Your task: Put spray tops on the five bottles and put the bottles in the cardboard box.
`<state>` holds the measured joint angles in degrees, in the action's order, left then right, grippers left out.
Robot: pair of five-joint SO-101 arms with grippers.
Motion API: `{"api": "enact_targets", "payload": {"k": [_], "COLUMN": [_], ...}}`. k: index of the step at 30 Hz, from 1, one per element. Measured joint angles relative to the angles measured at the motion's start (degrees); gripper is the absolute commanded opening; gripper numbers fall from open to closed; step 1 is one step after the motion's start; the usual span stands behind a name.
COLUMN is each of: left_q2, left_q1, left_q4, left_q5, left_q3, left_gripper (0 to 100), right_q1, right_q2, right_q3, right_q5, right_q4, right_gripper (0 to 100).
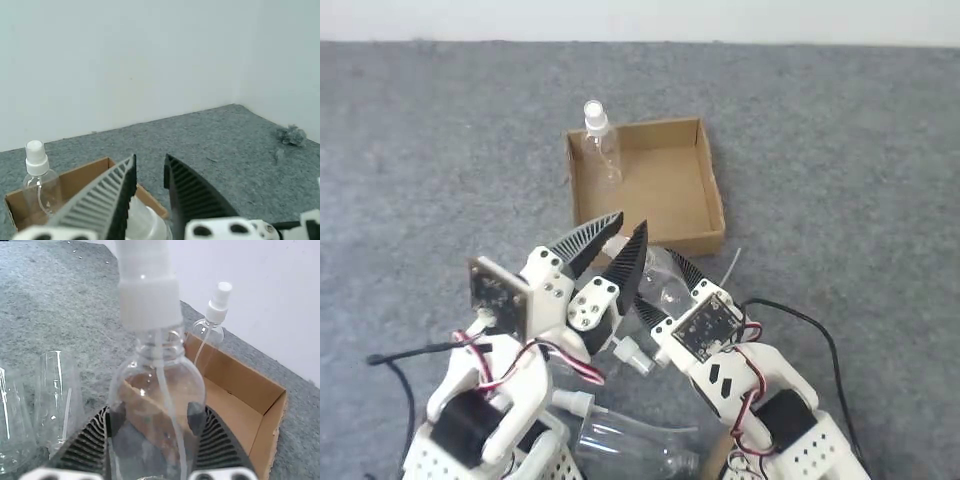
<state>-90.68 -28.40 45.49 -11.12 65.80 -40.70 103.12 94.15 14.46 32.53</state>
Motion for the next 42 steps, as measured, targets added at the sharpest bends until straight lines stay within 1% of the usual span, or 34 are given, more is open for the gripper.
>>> {"api": "enact_targets", "payload": {"k": [4,7,9,13,17,19,23,27,29,32,34,38,42], "left_q2": [-0.09,-0.09,-0.09,0.18,-0.26,-0.26,-0.26,-0.26,-0.26,-0.26,-0.26,-0.26,-0.26], "left_q1": [0.0,0.0,0.0,0.79,4.31,7.12,10.81,11.08,11.16,11.08,11.08,11.08,11.08], "left_q4": [-1.05,-1.05,-1.05,-0.88,-0.44,-0.44,1.23,7.38,9.14,9.23,9.23,8.7,8.62], "left_q5": [0.0,0.0,0.0,0.0,0.0,0.0,0.0,0.0,0.0,-0.09,-1.49,-2.29,-2.29], "left_q3": [0.18,0.18,0.09,-2.37,-6.42,-7.82,-8.44,-8.44,-8.44,-8.44,-8.09,-3.87,-2.9], "left_gripper": [9,15,16,16,16,16,16,16,16,16,16,12,11], "right_q1": [0.0,0.0,0.0,0.0,0.09,0.09,0.0,0.09,0.09,0.0,0.0,0.0,0.0], "right_q2": [0.0,0.0,0.0,0.0,0.0,0.09,0.0,0.0,0.0,0.0,0.0,0.0,0.0], "right_q3": [0.0,0.0,0.0,0.0,0.62,0.7,0.7,0.7,0.7,0.7,0.7,0.7,0.7], "right_q5": [0.0,0.0,0.0,0.0,0.0,0.0,0.0,0.0,0.0,0.0,0.0,0.0,0.0], "right_q4": [0.0,0.0,0.0,0.0,0.0,0.0,0.0,0.0,0.0,0.0,0.0,0.0,0.0], "right_gripper": [0.7,0.7,0.7,0.7,0.7,0.7,0.7,0.7,0.7,0.7,0.7,0.7,0.7]}}
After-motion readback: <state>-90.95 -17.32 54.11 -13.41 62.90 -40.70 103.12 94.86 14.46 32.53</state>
